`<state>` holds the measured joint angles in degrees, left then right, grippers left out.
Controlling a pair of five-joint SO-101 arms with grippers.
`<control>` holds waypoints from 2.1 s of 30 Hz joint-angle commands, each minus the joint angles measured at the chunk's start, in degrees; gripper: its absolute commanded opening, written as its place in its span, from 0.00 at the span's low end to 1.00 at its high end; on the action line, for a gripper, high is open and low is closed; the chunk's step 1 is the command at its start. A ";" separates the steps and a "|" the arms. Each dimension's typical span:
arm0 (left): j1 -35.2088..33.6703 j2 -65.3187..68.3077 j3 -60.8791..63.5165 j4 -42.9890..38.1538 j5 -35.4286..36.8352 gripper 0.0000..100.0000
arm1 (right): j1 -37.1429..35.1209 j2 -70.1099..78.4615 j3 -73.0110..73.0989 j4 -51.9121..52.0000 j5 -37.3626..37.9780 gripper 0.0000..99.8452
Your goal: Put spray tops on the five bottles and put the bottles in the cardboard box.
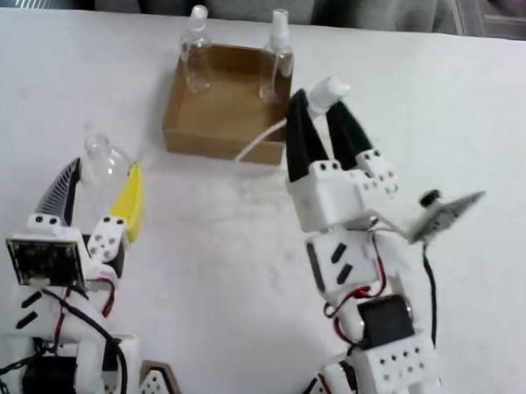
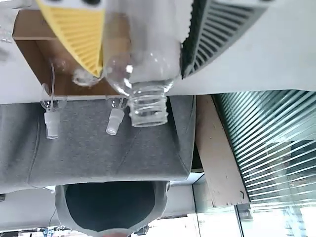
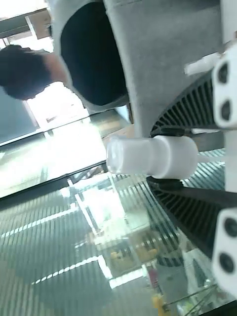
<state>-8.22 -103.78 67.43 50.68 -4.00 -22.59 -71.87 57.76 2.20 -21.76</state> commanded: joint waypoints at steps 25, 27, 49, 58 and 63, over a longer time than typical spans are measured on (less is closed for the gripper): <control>8.40 -1.10 29.27 -29.63 0.70 0.14 | -13.76 11.21 -13.19 0.40 0.26 0.03; 9.63 -1.10 29.54 -30.07 0.70 0.14 | -13.67 9.01 -10.11 -1.98 0.35 0.03; 13.93 -1.10 29.54 -26.81 0.18 0.13 | -13.58 29.32 -15.21 -16.04 9.76 0.03; 13.93 -1.10 29.54 -25.93 0.09 0.13 | -13.58 29.49 -15.91 -16.66 9.85 0.03; 13.93 -1.10 29.54 -26.02 0.09 0.13 | -13.58 29.85 -15.47 -16.40 9.85 0.03</control>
<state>5.05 -104.31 97.05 24.75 -3.82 -36.13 -41.80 44.84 -13.10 -12.44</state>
